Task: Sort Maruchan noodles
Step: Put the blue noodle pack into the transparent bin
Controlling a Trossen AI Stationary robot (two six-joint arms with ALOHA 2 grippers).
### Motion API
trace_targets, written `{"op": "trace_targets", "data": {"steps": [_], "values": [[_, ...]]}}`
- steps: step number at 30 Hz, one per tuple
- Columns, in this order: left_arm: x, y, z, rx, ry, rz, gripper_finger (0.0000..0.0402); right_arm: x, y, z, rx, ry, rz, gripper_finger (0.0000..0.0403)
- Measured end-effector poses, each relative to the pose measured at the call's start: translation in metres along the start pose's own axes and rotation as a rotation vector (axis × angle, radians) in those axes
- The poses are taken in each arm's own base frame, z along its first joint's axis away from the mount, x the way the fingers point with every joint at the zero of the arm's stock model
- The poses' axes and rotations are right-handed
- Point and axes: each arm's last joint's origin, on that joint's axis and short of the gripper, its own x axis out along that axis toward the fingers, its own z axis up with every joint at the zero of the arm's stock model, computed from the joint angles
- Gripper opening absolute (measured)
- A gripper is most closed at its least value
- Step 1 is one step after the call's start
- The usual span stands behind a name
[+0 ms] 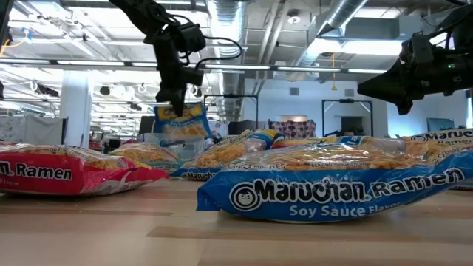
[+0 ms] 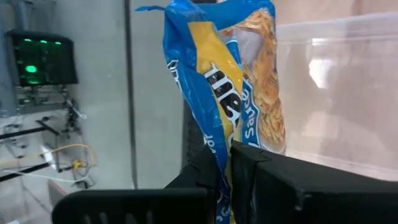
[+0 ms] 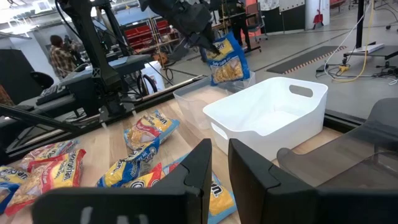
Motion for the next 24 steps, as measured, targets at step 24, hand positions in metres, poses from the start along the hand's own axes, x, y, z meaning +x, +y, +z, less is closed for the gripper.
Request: {"op": "trace_targets", "data": {"steps": [24], "values": [[0.030, -0.016, 0.004, 0.031, 0.120, -0.014, 0.0000, 0.000, 0.000, 0.000, 0.000, 0.001, 0.001, 0.0081]]}}
